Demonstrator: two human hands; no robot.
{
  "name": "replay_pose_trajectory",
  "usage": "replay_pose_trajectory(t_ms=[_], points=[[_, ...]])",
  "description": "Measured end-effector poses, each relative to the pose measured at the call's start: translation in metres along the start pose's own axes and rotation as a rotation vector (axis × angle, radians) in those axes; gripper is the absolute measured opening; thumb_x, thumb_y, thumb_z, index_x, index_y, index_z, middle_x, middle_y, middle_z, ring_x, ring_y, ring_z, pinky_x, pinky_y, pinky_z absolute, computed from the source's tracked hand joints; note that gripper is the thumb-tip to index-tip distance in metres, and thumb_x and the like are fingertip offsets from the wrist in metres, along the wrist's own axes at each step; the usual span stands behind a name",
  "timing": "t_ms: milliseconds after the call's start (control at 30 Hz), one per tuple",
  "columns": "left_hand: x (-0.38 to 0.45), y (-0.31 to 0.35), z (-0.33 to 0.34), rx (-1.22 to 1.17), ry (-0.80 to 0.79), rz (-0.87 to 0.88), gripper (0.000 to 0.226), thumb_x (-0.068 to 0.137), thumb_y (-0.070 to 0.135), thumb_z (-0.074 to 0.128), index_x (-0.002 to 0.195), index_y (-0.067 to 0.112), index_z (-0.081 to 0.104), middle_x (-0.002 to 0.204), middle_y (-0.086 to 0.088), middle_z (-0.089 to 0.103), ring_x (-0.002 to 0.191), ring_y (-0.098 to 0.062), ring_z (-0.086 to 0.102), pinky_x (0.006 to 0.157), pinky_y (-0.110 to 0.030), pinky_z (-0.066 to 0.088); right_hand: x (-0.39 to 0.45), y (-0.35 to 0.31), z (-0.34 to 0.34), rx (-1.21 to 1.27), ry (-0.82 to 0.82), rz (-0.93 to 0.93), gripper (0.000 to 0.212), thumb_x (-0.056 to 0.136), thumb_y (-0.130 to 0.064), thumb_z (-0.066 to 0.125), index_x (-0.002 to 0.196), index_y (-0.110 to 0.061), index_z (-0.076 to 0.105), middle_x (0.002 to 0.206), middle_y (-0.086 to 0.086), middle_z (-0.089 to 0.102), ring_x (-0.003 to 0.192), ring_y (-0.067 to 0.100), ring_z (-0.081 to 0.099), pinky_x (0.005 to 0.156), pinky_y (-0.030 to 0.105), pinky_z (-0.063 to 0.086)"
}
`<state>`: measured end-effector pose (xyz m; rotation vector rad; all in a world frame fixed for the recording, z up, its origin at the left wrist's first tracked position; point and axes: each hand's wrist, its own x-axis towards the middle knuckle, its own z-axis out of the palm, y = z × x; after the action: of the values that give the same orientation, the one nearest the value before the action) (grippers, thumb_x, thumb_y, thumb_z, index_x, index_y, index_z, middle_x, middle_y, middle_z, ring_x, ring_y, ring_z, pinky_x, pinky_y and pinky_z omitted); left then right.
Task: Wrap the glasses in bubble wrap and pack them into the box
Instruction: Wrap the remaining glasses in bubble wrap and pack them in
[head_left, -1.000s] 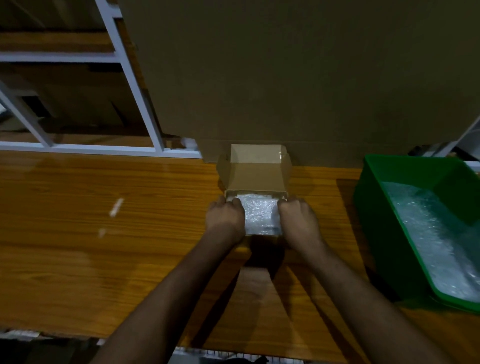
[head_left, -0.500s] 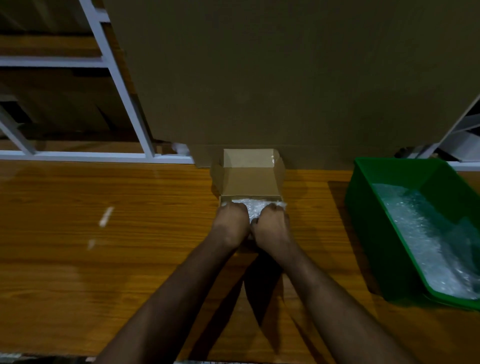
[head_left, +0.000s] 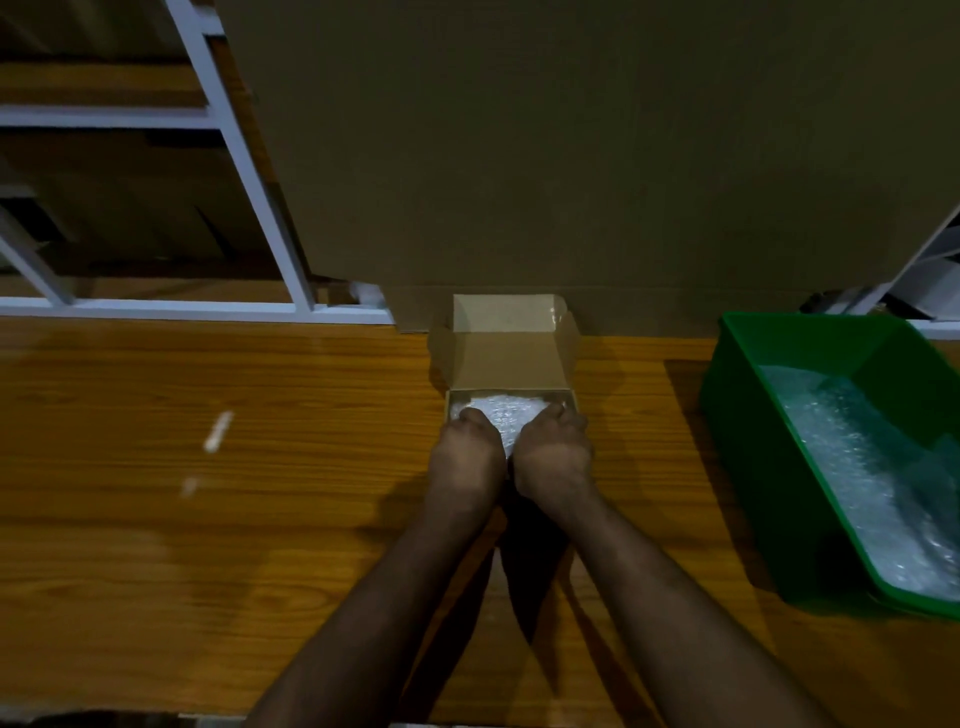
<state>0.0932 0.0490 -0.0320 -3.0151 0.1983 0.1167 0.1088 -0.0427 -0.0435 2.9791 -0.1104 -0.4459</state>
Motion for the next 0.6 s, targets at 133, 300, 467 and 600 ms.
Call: replay_pose_trajectory(t_ms=[133, 300, 467, 600], points=[[0.004, -0.010, -0.005, -0.027, 0.085, 0.049, 0.021, 0.086, 0.008, 0.067, 0.105, -0.001, 0.062, 0.100, -0.016, 0.068, 0.085, -0.025, 0.070, 0.067, -0.029, 0.052, -0.003, 0.010, -0.011, 0.116, 0.117, -0.052, 0.038, 0.099, -0.019, 0.050, 0.133, -0.003, 0.051, 0.137, 0.020, 0.052, 0.124, 0.032, 0.053, 0.097, 0.037, 0.046], [0.011, -0.034, -0.012, -0.297, 0.088, -0.009, 0.016, 0.099, 0.009, 0.052, 0.108, 0.012, 0.065, 0.106, -0.006, 0.068, 0.095, -0.023, 0.068, 0.076, -0.033, 0.055, -0.007, 0.046, -0.024, 0.204, 0.310, 0.036, 0.013, 0.099, -0.019, 0.056, 0.109, -0.012, 0.060, 0.103, 0.005, 0.060, 0.089, 0.016, 0.059, 0.071, 0.025, 0.053], [0.016, -0.052, -0.001, -0.235, 0.177, -0.020, 0.022, 0.091, 0.028, 0.066, 0.112, 0.023, 0.071, 0.128, -0.004, 0.055, 0.124, -0.024, 0.041, 0.092, -0.037, 0.046, 0.006, 0.066, -0.018, 0.262, 0.230, -0.034, 0.030, 0.089, -0.034, 0.071, 0.117, -0.024, 0.067, 0.131, 0.006, 0.039, 0.121, 0.021, 0.037, 0.091, 0.027, 0.044], [0.018, -0.061, 0.005, -0.120, 0.136, 0.014, 0.033, 0.087, 0.048, 0.065, 0.115, 0.031, 0.070, 0.131, -0.004, 0.045, 0.122, -0.026, 0.033, 0.096, -0.038, 0.039, 0.009, 0.070, -0.018, 0.247, 0.137, -0.037, 0.046, 0.085, -0.038, 0.074, 0.129, -0.030, 0.062, 0.142, 0.007, 0.031, 0.130, 0.026, 0.034, 0.092, 0.034, 0.048]])
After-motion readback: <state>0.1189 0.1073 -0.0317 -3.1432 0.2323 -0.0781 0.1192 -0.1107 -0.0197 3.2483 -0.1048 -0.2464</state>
